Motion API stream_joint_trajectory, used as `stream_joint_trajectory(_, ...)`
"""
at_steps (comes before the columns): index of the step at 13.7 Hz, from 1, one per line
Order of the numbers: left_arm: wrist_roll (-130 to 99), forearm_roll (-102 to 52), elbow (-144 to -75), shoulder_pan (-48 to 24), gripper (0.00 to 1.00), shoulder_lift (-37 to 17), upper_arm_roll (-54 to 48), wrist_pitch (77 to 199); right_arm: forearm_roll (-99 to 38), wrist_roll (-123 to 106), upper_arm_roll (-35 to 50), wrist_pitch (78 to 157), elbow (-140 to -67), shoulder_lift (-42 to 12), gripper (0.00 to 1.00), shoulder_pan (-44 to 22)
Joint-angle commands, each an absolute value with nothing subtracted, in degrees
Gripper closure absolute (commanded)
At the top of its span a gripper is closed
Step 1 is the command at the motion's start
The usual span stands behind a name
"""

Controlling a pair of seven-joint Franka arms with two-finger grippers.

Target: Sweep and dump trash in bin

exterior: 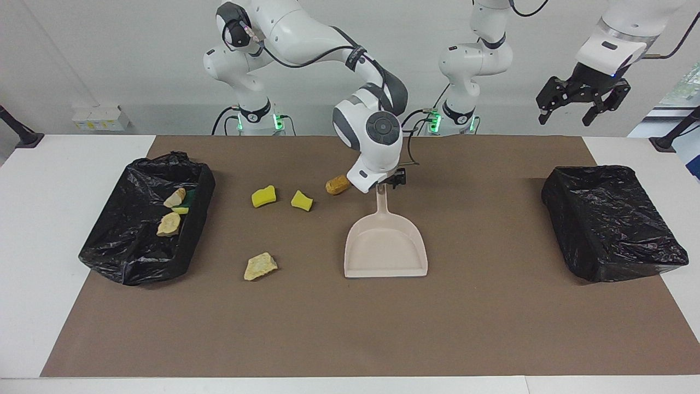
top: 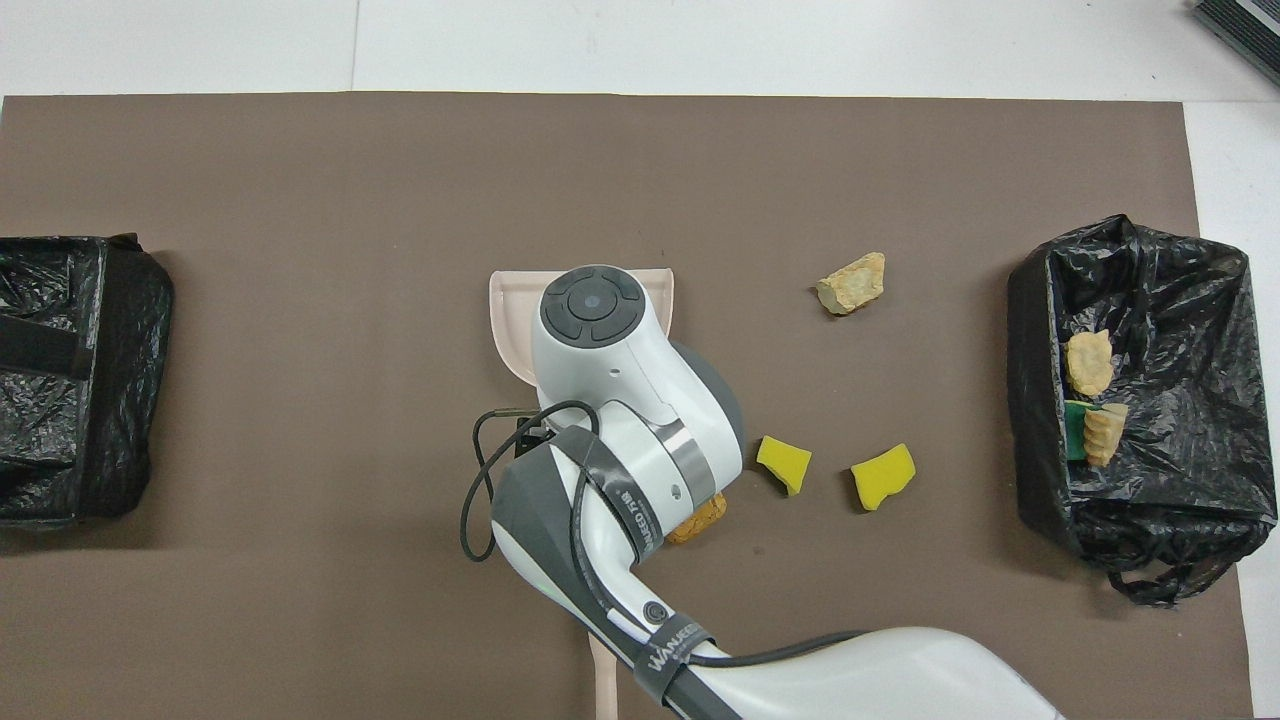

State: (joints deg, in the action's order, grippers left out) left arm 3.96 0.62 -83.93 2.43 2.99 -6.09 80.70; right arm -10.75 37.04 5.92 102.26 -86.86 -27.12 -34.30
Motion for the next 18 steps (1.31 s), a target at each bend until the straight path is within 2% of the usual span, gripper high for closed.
stream_joint_trajectory(1, 4.04, 1.41, -88.58, 1.58, 0.00, 6.23, -5.98, 81.64, -12.56, 37.44, 7.38, 103.27, -97.53, -19.79, 0.00, -36.55)
stream_joint_trajectory(4, 3.78, 0.62, -92.71, 0.36, 0.00, 6.59, -7.64, 83.40, -15.63, 37.79, 7.38, 104.76, -107.01, -14.43, 0.00, -39.71)
stream_joint_trajectory(9, -4.55, 0.35, -104.39, -9.83, 0.00, 7.30, -7.65, 94.38, -22.04, 42.00, 7.38, 117.40, -126.27, -4.68, 0.00, -44.82)
stream_joint_trajectory(11, -8.50, -2.01, -107.65, -12.91, 0.00, 6.95, -7.65, 100.08, -25.22, 49.18, 7.30, 121.01, -130.32, -2.21, 0.00, -48.06)
stream_joint_trajectory(14, -15.70, -2.90, -110.30, -18.26, 0.00, 4.58, -7.65, 106.77, -25.23, 52.73, 7.38, 120.32, -131.39, -1.06, 0.00, -49.04)
stream_joint_trajectory(16, -20.72, -3.07, -111.35, -21.61, 0.00, 2.56, -7.65, 111.07, -25.22, 52.39, 7.30, 119.54, -131.57, -0.97, 0.15, -49.04)
stream_joint_trajectory(18, -26.51, -3.25, -111.71, -25.12, 0.00, -0.68, -7.65, 113.54, -24.88, 51.34, 7.21, 119.44, -131.66, -0.97, 0.25, -48.87)
